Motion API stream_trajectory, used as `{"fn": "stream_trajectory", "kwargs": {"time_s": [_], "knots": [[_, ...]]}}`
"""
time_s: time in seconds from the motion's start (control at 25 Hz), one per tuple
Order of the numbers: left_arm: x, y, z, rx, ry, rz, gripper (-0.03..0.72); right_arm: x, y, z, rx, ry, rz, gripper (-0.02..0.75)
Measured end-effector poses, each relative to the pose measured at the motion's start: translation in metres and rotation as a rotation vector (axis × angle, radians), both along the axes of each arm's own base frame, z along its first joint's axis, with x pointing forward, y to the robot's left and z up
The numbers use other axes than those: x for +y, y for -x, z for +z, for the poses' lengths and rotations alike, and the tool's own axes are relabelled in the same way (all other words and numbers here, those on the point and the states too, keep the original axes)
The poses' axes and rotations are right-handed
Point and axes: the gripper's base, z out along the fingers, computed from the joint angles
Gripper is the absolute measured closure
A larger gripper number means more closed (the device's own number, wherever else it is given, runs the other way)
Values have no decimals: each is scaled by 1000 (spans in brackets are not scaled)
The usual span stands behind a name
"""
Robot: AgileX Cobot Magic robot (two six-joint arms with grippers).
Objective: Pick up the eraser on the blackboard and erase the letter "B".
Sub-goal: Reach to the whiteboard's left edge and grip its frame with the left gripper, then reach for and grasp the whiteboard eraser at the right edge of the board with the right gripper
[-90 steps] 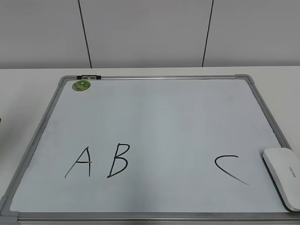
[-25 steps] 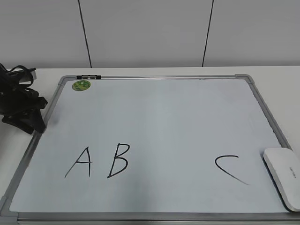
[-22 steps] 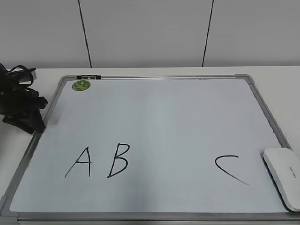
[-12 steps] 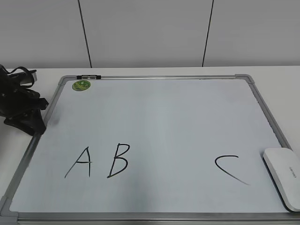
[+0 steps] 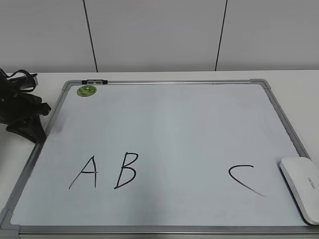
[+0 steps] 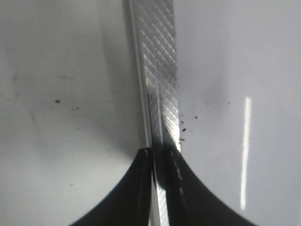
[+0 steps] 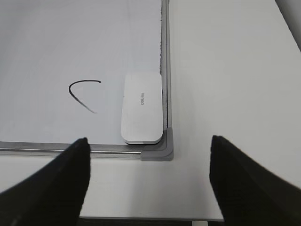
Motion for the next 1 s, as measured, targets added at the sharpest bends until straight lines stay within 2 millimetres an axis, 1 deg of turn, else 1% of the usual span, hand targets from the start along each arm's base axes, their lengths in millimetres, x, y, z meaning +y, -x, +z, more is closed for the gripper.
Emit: {"fn": "stream_trajectory", "kwargs": {"time_s": [0.24,0.32,0.4,0.44,0.56,0.76,0.84,0.92,1.0], "knots": [[0,0,0,2,1,1,651,1,0,0,-1,-11,7,151],[0,0,0,2,1,1,651,3,-2,4,4,-32,21,151],[0,0,0,2,1,1,651,4,-7,15,8,-48,29,151],[0,0,0,3,1,2,652,4,-13,23,14,-55,31,151],[0,0,0,3,2,3,652,3,-29,38,2,-59,26,151],[0,0,0,2,2,4,652,0,-58,47,-45,-53,6,151],[0,0,0,2,4,5,652,-1,-68,48,-38,-50,1,151],[0,0,0,4,4,5,652,-2,-78,45,12,-48,-2,151],[0,0,0,4,6,6,652,-2,-91,38,99,-47,0,151]]}}
